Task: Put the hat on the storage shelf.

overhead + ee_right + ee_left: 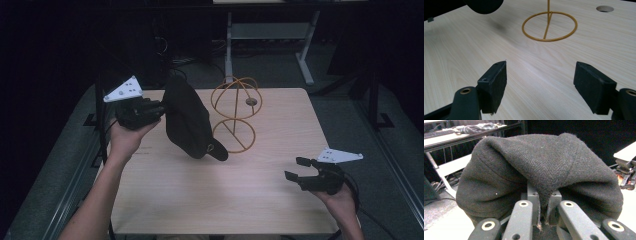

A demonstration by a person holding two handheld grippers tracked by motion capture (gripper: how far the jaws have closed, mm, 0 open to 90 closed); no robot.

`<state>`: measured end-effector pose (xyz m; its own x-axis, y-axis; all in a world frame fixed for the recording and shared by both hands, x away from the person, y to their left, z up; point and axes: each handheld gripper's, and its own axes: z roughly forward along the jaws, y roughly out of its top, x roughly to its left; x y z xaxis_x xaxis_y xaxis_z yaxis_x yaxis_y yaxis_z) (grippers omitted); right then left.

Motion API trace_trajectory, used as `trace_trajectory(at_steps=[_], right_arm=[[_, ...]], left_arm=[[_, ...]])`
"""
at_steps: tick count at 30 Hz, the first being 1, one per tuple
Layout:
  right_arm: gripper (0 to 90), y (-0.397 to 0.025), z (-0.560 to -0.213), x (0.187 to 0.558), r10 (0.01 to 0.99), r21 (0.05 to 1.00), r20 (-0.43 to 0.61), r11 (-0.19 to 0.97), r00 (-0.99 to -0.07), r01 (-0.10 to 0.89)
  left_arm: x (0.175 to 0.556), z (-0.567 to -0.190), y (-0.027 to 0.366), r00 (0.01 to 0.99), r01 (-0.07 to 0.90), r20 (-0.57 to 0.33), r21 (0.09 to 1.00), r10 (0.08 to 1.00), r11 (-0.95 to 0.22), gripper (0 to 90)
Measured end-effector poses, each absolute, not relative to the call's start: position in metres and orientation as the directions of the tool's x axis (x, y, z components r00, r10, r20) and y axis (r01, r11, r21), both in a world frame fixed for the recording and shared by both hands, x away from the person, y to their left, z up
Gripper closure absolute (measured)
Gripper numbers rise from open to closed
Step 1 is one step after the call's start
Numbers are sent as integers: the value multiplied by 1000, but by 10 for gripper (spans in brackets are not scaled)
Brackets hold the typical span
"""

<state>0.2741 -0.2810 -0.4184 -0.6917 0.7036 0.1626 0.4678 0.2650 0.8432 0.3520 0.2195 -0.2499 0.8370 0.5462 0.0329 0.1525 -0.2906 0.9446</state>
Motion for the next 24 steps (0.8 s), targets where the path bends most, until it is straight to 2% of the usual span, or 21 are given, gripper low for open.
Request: trace_trajectory(at_steps=[24], right_arm=[[261, -294, -417, 274, 720, 860, 177, 219, -671, 461]], left_arm=[[398, -217, 173, 859, 143, 37, 940, 510, -309, 847]])
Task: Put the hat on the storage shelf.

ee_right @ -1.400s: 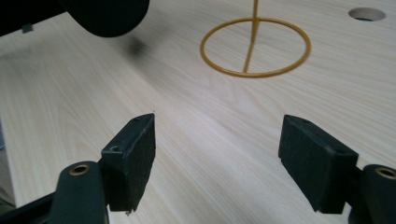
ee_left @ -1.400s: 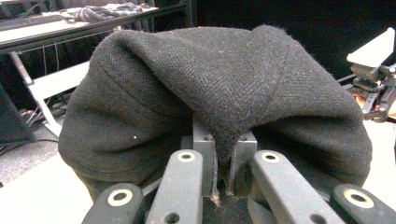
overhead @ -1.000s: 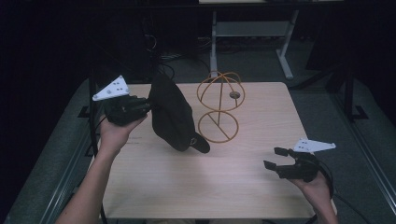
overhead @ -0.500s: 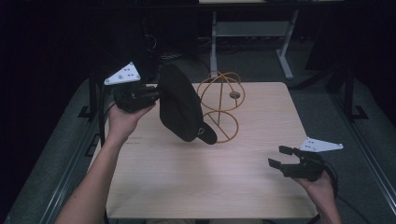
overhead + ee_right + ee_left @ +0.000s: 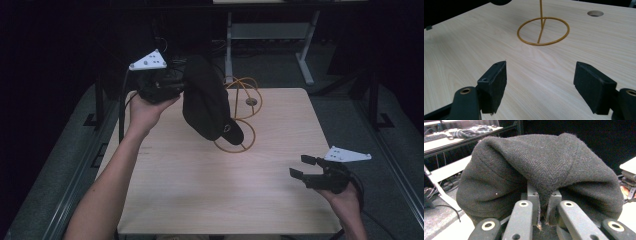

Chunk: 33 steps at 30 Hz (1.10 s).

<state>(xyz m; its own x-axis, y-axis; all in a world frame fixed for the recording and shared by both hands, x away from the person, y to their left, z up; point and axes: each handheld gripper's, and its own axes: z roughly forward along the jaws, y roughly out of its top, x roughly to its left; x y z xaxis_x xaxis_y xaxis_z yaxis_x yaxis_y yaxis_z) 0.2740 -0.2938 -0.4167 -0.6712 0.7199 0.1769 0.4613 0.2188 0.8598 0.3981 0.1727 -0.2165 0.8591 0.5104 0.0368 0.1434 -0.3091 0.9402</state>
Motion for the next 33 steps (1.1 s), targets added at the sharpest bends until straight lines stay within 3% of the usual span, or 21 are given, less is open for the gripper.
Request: trace_trajectory(at_steps=[15, 33], right_arm=[[259, -299, -417, 273, 726, 872, 195, 180, -660, 455], [258, -299, -420, 272, 724, 871, 205, 172, -659, 460]], left_arm=[[419, -194, 139, 864, 125, 75, 925, 498, -358, 847], [460, -206, 93, 860, 196, -8, 928, 510, -316, 845]])
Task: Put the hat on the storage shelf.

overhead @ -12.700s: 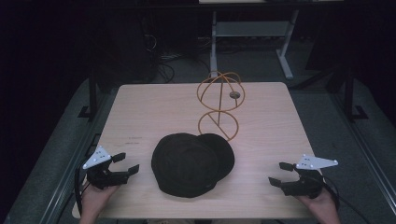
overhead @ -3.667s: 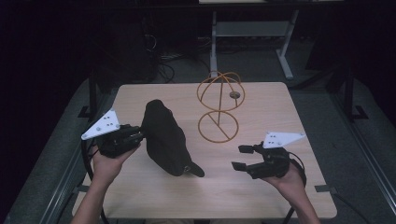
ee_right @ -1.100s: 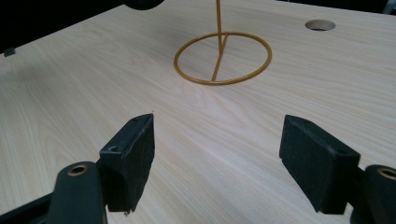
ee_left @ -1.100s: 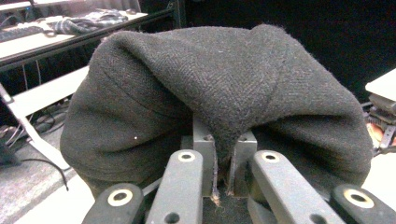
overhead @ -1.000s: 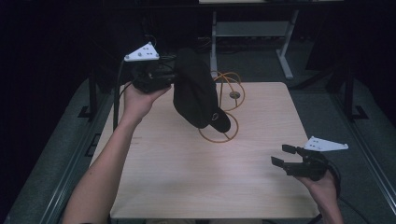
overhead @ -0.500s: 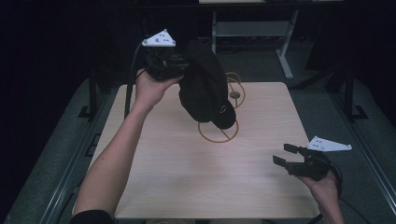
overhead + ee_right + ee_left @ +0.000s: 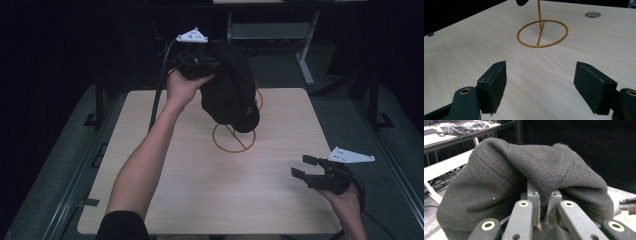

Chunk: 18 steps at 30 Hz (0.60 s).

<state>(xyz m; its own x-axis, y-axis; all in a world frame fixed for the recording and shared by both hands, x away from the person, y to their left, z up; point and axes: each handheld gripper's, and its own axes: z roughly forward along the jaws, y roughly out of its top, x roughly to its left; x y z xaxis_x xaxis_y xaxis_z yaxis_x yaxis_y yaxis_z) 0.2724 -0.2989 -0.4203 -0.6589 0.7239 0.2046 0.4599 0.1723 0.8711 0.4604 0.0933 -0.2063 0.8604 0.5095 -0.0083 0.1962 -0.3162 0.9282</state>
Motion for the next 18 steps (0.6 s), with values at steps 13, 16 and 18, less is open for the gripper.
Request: trace_trajectory(at_steps=[13, 16, 18], right_arm=[[258, -297, -422, 274, 715, 861, 211, 188, -667, 473], [260, -296, -424, 274, 714, 860, 209, 191, -669, 473], [260, -296, -425, 274, 713, 859, 212, 190, -668, 475]], left_arm=[[483, -228, 42, 854, 298, -103, 901, 511, -316, 829], [488, -227, 29, 849, 338, -131, 879, 512, -336, 690], [490, -227, 26, 847, 343, -115, 865, 520, -367, 678]])
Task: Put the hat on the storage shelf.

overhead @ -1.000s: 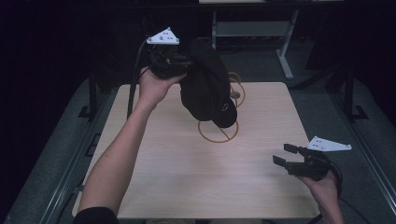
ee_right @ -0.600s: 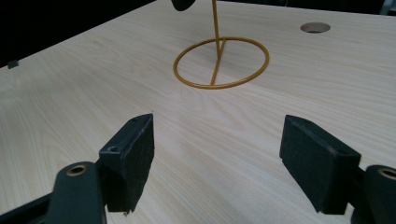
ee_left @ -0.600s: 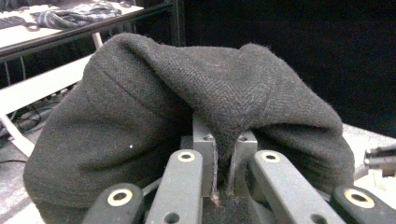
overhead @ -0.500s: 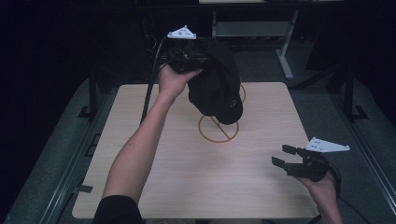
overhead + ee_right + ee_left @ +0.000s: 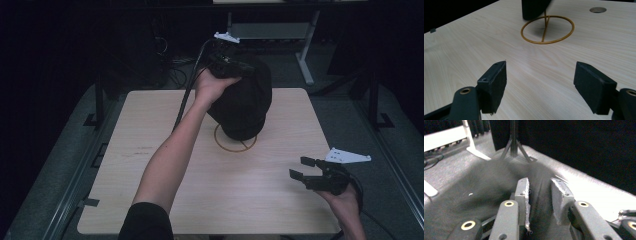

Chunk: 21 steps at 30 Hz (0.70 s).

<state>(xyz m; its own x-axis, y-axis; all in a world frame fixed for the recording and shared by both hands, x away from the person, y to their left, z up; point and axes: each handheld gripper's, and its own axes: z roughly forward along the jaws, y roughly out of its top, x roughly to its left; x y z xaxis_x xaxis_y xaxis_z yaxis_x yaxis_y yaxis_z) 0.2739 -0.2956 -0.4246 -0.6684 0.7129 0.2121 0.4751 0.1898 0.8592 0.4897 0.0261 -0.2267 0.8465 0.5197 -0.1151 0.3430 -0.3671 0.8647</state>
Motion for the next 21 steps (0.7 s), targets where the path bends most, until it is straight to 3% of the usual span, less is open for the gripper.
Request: trace_trajectory(at_steps=[6, 21], right_arm=[[260, -297, -424, 273, 715, 859, 217, 182, -664, 478], [250, -298, -427, 274, 725, 859, 210, 184, -656, 477]], left_arm=[[490, -227, 27, 836, 360, -131, 864, 533, -352, 570], [477, -221, 42, 845, 316, -66, 862, 530, -397, 528]])
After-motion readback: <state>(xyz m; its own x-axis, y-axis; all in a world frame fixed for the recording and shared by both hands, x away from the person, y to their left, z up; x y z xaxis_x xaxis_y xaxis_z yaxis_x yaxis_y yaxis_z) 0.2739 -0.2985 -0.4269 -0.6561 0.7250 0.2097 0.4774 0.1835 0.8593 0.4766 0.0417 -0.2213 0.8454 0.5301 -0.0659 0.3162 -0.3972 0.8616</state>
